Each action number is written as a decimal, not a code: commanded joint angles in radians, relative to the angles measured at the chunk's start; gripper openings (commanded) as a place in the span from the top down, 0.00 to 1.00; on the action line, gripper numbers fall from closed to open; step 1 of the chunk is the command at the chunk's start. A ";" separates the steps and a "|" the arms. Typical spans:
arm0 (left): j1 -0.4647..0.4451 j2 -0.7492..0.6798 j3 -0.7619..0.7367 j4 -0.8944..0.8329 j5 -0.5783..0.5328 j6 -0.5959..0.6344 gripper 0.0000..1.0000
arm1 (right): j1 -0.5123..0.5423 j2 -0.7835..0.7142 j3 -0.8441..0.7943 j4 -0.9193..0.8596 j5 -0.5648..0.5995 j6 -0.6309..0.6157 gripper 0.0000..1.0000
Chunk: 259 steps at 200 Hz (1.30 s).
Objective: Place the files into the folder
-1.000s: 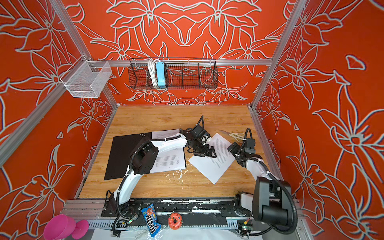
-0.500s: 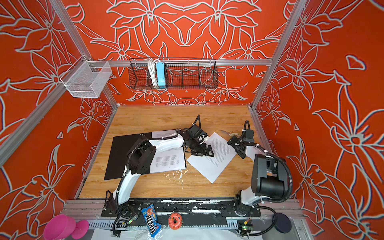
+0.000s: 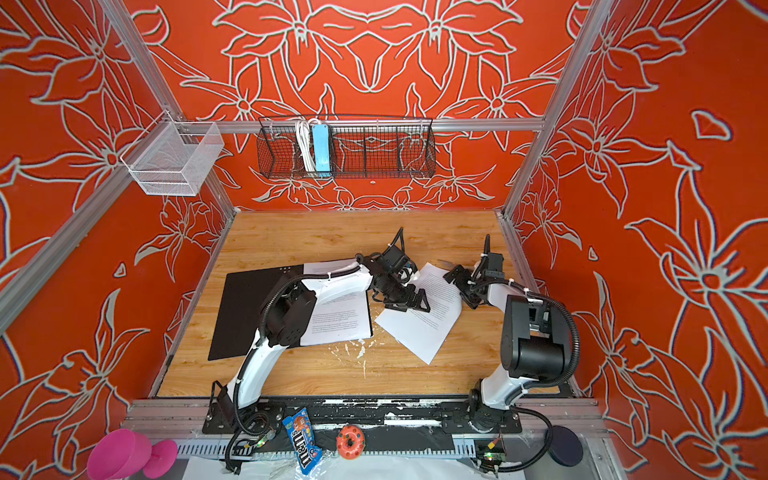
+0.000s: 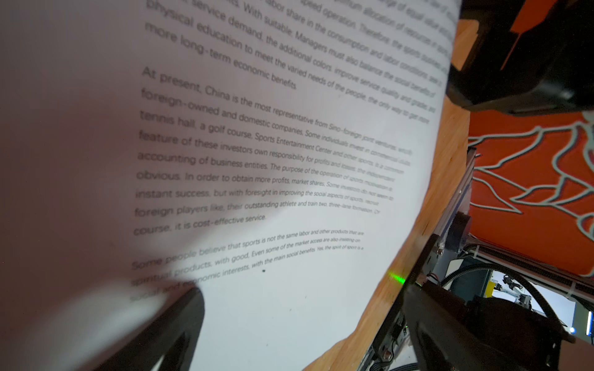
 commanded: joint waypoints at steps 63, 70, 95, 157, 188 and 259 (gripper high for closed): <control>0.003 0.117 -0.019 -0.095 -0.081 -0.008 0.02 | 0.053 -0.238 -0.132 0.055 -0.180 0.157 0.02; 0.004 0.119 -0.017 -0.095 -0.083 -0.008 0.02 | 0.054 -0.254 -0.151 0.074 -0.192 0.177 0.02; 0.003 0.122 -0.017 -0.094 -0.087 -0.012 0.02 | 0.059 -0.311 -0.217 0.127 -0.199 0.237 0.02; 0.005 0.108 -0.035 -0.081 -0.081 -0.018 0.02 | 0.078 -0.443 -0.364 0.150 -0.061 0.268 0.06; 0.006 0.107 -0.041 -0.075 -0.076 -0.021 0.02 | 0.080 -0.538 -0.402 0.121 0.000 0.280 0.17; 0.008 0.103 -0.035 -0.074 -0.061 -0.025 0.02 | 0.086 -0.488 -0.417 0.124 0.024 0.271 0.50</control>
